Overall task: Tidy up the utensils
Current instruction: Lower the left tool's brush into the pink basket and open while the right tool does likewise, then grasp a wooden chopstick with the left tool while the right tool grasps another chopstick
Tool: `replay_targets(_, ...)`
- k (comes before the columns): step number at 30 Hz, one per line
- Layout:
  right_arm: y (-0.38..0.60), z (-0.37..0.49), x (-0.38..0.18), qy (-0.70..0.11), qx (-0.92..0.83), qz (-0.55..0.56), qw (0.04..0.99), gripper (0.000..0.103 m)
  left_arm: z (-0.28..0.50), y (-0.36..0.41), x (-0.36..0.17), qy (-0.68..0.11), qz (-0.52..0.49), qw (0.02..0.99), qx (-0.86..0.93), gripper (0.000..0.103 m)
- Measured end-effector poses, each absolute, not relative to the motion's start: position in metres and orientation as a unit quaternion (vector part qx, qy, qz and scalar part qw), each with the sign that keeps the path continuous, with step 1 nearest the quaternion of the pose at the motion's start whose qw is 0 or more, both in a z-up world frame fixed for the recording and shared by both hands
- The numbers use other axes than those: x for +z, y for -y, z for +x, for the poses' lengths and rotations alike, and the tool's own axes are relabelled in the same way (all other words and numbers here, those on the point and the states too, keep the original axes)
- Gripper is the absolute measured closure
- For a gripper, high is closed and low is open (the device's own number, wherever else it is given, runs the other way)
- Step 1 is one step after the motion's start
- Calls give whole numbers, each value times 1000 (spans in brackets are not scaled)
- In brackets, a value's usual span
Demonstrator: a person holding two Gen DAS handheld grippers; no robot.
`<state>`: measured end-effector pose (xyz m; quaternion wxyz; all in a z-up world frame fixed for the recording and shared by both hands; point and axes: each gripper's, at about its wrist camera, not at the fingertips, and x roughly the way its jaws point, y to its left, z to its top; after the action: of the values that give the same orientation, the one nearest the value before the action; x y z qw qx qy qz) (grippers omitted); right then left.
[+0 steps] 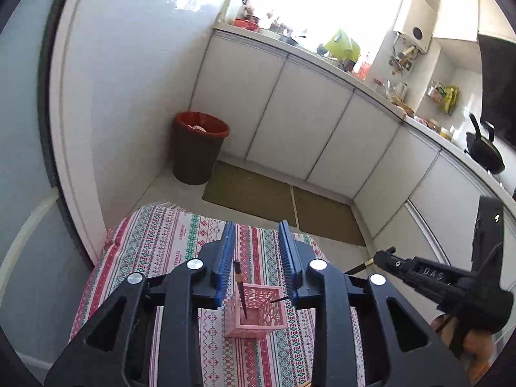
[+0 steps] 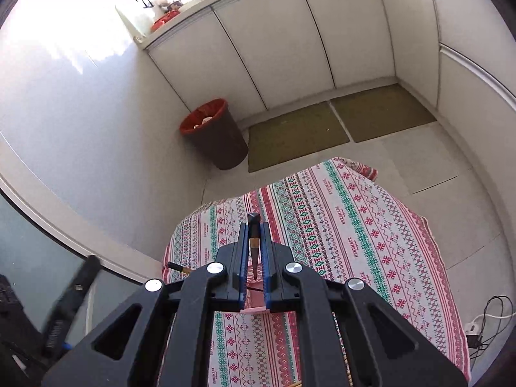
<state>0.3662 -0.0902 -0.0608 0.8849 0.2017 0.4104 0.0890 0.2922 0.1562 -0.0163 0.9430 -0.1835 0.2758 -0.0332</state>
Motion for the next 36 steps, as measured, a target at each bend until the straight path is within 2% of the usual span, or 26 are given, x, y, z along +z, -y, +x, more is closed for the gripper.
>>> replay_targets(8, 68, 377, -73, -424, 90, 178, 884, 95, 286, -171, -23, -283, -208, 936, -26, 72)
replay_targets(11, 62, 376, -75, -430, 91, 170, 882, 89, 286, -167, -23, -288, -199, 936, -26, 72)
replay_targets(12, 61, 374, -75, -429, 89, 167, 883, 80, 285, -167, -22, -288, -199, 936, -28, 71)
replay_targets(13, 60, 371, -74, -425, 85, 163, 886, 77, 283, -166, -21, -287, -196, 937, -31, 70)
replay_targets(16, 62, 360, -69, -416, 75, 151, 893, 74, 278, -161, -16, -287, -184, 940, -32, 66)
replay_targets(19, 67, 345, -65, -408, 59, 136, 901, 70, 272, -155, -14, -292, -175, 940, -35, 59)
replay_targets(21, 71, 332, -63, -399, 45, 123, 907, 61, 268, -148, -12, -297, -161, 940, -38, 54)
replay_targets(22, 74, 325, -62, -395, 38, 118, 910, 61, 266, -144, -11, -300, -154, 941, -39, 53)
replay_targets(27, 92, 294, -65, -398, 13, 112, 911, 45, 252, -125, -13, -316, -125, 939, -41, 34)
replay_targets(30, 101, 273, -66, -393, -10, 101, 914, 32, 243, -113, -19, -330, -107, 937, -41, 29)
replay_targets(33, 112, 252, -68, -387, -31, 95, 917, 23, 233, -103, -27, -340, -91, 935, -43, 24)
replay_targets(36, 128, 231, -75, -389, -45, 101, 915, 18, 224, -92, -41, -353, -74, 931, -46, 17)
